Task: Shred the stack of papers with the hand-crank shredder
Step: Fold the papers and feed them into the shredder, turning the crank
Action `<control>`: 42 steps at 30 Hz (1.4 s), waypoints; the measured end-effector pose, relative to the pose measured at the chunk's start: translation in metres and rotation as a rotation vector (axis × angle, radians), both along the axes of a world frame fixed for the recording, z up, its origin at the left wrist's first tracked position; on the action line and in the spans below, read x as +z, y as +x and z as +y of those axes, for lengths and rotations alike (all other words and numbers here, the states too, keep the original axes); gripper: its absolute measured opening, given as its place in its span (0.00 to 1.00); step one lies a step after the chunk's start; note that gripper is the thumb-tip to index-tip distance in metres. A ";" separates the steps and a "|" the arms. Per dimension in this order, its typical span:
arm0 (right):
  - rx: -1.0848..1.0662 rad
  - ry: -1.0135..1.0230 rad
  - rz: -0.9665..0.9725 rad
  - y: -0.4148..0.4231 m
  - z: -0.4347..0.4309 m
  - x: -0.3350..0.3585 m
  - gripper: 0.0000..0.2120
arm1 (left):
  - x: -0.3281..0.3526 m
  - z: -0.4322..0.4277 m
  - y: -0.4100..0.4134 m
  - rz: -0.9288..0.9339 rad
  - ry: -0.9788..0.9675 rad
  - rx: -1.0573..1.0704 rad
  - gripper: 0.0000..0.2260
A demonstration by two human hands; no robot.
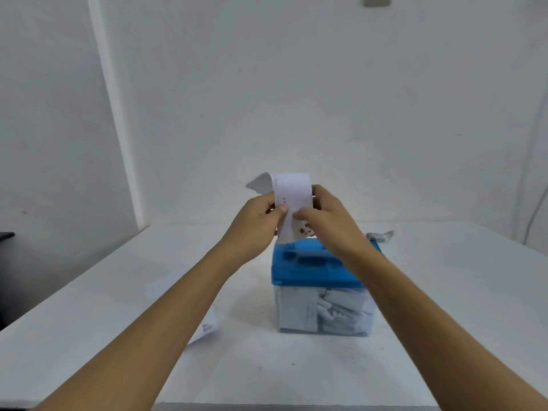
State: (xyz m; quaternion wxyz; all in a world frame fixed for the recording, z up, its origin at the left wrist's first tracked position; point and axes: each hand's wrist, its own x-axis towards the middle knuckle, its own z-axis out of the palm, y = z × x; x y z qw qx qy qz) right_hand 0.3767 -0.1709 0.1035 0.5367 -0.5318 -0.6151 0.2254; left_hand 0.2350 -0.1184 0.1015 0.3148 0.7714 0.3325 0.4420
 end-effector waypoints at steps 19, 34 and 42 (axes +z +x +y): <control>-0.215 -0.108 -0.320 0.103 -0.005 -0.030 0.19 | -0.018 0.020 0.071 0.232 0.001 -0.111 0.20; -0.458 0.104 -0.430 0.130 -0.027 -0.058 0.28 | -0.023 0.024 0.068 0.226 -0.032 -0.158 0.19; -0.307 0.051 -0.810 0.139 -0.017 -0.110 0.37 | -0.024 0.025 0.066 0.249 -0.051 -0.173 0.17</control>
